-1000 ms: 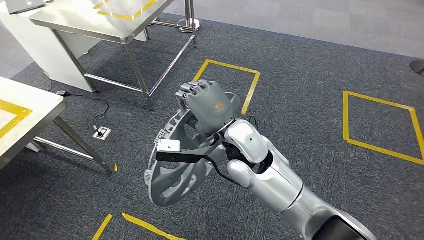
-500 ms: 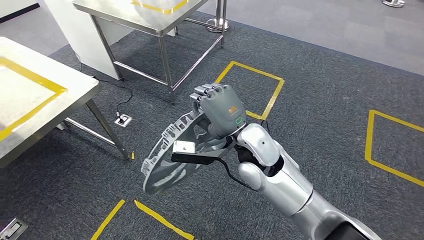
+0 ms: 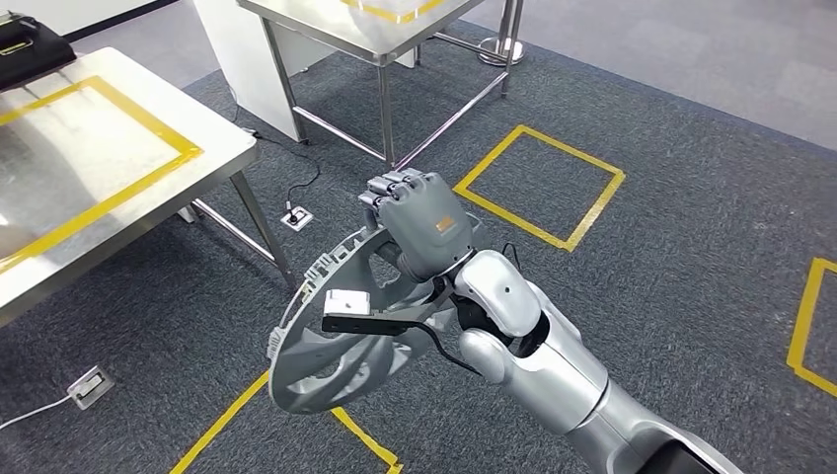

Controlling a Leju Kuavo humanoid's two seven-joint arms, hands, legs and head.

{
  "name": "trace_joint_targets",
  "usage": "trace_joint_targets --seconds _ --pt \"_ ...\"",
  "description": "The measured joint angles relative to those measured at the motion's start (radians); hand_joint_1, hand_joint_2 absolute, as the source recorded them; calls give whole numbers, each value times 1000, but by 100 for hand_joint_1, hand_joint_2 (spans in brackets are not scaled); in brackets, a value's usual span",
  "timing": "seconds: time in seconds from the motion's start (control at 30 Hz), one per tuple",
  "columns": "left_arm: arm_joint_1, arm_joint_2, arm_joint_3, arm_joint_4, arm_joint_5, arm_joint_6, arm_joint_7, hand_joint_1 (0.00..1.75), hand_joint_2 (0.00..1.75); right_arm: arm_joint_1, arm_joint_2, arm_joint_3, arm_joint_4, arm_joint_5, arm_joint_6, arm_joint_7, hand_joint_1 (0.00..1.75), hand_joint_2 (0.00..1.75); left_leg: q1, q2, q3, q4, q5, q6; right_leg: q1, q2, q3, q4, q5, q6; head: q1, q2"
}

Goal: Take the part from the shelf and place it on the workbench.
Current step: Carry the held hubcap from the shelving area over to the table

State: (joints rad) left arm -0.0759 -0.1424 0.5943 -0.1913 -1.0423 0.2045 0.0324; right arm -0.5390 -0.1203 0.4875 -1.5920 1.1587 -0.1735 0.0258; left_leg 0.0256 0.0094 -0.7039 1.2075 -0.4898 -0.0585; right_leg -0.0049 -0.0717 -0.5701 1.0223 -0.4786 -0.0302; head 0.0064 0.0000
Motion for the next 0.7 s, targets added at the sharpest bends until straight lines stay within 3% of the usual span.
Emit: trace_joint_targets --seconds 0.03,0.1,0.13,0.2,0.27,0.33,0.4,0.43,0.47,0.5,0.57,0.63,0.7 --pt "-2 1 0 -1 -2 0 0 0 175 0 0 0 -3 3 0 -1 175 175 -2 21 37 -65 19 1 1 -9 -1 5 -4 5 0 0" --pt "-7 0 0 -2 -5 0 0 0 175 0 -1 -2 -10 9 0 -3 175 175 -5 46 83 -148 37 15 7 -23 -3 15 -11 17 1 0" --pt "-9 0 0 -2 -6 0 0 0 175 0 -2 -3 -13 11 0 -4 175 175 -7 47 85 -156 34 26 10 -29 -4 17 -13 22 1 0" --pt "-11 0 0 -2 -6 0 0 0 175 0 -2 -5 -19 14 -1 -5 175 175 -6 27 82 -156 38 43 9 -38 -3 17 -15 32 3 0" --pt "-12 -1 0 -2 -5 0 0 0 175 0 -3 -5 -28 20 0 -5 175 175 -3 10 80 -159 44 56 4 -6 -16 50 -41 44 4 0" --pt "-14 -2 0 -2 -4 -1 0 0 175 -1 -4 -8 -34 29 3 -6 175 175 -1 -8 77 -160 48 64 0 45 -64 159 -100 52 8 0" --pt "-15 -3 0 -2 0 -3 0 0 175 -1 -7 -10 -35 35 12 -5 175 175 -2 -30 73 -159 50 67 -1 63 -123 277 -142 53 11 0" --pt "-15 -3 0 -2 2 -4 0 0 175 -2 -8 -10 -35 37 18 -5 175 175 -3 -43 72 -159 51 67 -1 65 -134 295 -137 52 12 0" --pt "-14 -3 0 -2 3 -6 -1 0 175 -6 -9 -10 -35 39 23 -5 175 175 -3 -56 72 -159 53 66 -1 67 -127 274 -114 48 12 0" --pt "-13 -4 0 -2 4 -7 -2 0 175 -13 -10 -10 -35 40 29 -6 175 175 -4 -69 72 -159 54 65 -1 74 -102 218 -78 43 12 0" --pt "-13 -6 0 -2 3 -9 -3 0 175 -37 -11 -10 -35 41 42 -6 175 175 -3 -92 68 -158 58 58 0 119 -42 83 -20 29 12 0" --pt "-14 -9 0 -2 2 -10 -5 0 175 -65 -11 -11 -31 41 54 -5 175 175 3 -113 59 -159 65 45 4 151 -17 20 -6 22 14 0" --pt "-11 -10 0 -2 2 -11 -6 0 175 -85 -11 -11 -28 41 59 -5 175 175 8 -134 53 -166 74 30 7 134 -13 10 -2 16 17 0"
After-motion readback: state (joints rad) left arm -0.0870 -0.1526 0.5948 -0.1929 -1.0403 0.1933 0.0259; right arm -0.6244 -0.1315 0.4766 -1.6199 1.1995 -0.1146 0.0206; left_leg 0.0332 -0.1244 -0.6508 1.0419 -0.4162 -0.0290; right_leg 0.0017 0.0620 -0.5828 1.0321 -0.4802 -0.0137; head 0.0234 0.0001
